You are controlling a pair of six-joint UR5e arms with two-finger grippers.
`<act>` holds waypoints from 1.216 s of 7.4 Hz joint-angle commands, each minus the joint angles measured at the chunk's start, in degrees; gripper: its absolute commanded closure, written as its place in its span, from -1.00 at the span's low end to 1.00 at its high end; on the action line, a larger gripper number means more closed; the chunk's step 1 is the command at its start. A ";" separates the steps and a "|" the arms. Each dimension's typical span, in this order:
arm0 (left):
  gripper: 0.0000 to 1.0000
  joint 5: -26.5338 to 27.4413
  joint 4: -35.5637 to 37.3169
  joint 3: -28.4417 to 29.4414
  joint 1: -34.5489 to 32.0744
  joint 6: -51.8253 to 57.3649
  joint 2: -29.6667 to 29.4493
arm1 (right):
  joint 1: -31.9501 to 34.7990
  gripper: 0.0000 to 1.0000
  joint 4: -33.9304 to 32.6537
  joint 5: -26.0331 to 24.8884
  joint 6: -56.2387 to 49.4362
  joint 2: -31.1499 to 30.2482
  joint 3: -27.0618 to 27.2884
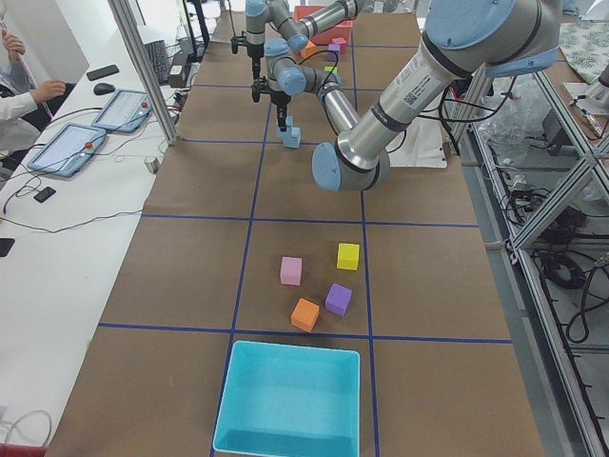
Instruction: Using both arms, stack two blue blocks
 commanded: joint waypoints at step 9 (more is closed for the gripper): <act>-0.98 3.01 -4.24 2.47 2.08 -0.55 -0.85 | 0.47 -1.00 3.11 -0.31 -3.75 -2.91 1.67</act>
